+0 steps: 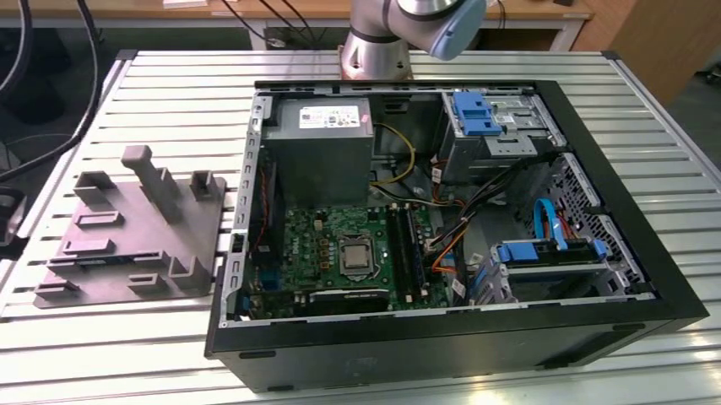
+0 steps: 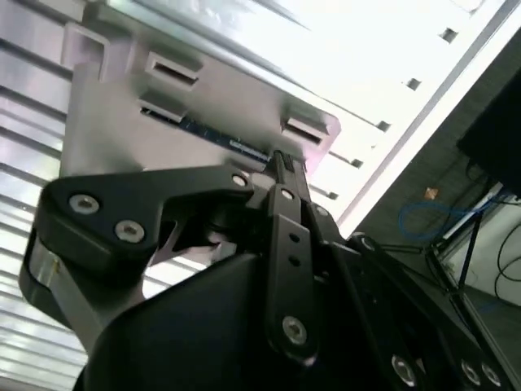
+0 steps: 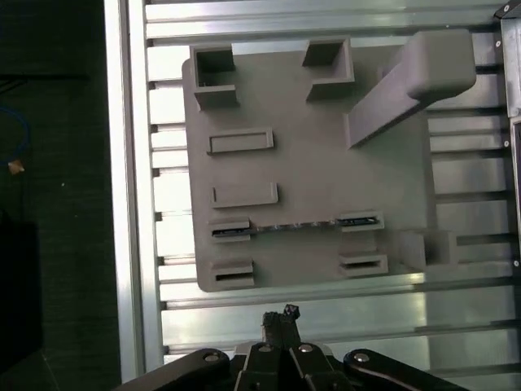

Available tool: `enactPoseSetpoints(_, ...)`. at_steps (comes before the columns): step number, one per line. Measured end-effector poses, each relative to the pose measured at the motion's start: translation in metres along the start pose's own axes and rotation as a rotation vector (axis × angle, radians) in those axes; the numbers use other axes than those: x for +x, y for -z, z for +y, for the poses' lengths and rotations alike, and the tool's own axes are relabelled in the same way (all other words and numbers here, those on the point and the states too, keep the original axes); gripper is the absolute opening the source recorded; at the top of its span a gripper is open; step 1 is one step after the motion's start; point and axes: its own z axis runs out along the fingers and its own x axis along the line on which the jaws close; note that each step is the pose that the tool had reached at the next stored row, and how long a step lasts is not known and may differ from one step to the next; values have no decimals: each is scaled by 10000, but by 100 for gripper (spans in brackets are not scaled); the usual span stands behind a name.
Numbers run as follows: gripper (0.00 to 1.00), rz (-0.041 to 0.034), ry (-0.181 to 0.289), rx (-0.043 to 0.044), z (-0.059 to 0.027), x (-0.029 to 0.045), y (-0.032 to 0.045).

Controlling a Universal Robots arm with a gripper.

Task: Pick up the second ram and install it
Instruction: 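Reach for the second ram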

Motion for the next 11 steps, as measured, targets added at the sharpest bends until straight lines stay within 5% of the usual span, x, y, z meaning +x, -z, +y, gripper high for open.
enactPoseSetpoints(11,11,24,-1,8,105,-286,-211)
